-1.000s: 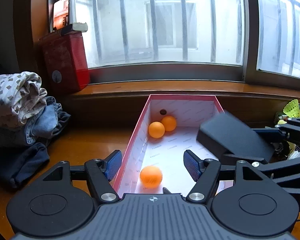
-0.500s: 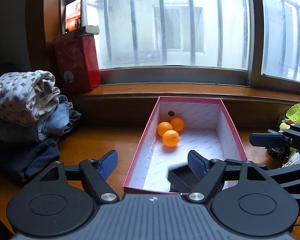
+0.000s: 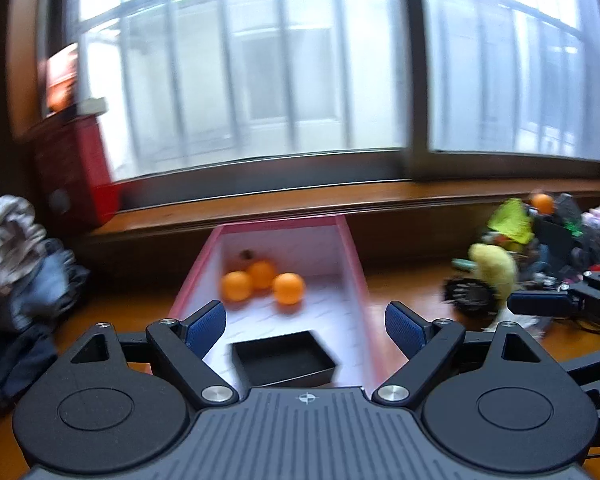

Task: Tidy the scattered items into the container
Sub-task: 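Move both open tools back over the object pile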

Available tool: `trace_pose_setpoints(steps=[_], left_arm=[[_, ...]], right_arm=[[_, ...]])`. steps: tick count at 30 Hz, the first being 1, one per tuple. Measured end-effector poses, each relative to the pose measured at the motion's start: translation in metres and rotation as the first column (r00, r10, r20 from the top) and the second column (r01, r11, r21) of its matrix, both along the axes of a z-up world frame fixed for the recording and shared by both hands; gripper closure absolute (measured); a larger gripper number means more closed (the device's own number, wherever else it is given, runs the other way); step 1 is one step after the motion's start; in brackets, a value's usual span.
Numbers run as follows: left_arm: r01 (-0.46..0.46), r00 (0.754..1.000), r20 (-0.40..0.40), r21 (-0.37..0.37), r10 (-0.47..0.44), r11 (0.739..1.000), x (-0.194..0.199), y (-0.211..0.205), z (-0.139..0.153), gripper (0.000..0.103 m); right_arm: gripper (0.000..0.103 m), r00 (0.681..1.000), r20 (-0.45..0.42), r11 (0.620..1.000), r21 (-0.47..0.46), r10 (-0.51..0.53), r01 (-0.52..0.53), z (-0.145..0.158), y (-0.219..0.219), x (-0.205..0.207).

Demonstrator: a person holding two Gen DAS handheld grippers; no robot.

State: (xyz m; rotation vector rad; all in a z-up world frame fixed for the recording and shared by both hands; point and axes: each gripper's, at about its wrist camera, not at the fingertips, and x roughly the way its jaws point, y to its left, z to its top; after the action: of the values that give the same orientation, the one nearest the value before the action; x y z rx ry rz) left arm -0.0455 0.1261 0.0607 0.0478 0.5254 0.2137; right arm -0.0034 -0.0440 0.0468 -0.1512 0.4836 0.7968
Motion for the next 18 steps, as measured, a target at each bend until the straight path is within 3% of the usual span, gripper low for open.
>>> trace_pose_setpoints(steps=[7,18], left_arm=[[0.114,0.993,-0.023,0.013,-0.113,0.993,0.018,-0.049,-0.007,0.005],[0.205,0.976,-0.075,-0.014,-0.205,0.979,0.042,-0.103,-0.022,0.003]], right_arm=[[0.024,0.988,-0.072,0.99,0.009,-0.14,0.141,-0.012,-0.058,0.009],[0.021,0.956,-0.091,0.96,-0.005,-0.279,0.28,-0.023,-0.126,0.031]])
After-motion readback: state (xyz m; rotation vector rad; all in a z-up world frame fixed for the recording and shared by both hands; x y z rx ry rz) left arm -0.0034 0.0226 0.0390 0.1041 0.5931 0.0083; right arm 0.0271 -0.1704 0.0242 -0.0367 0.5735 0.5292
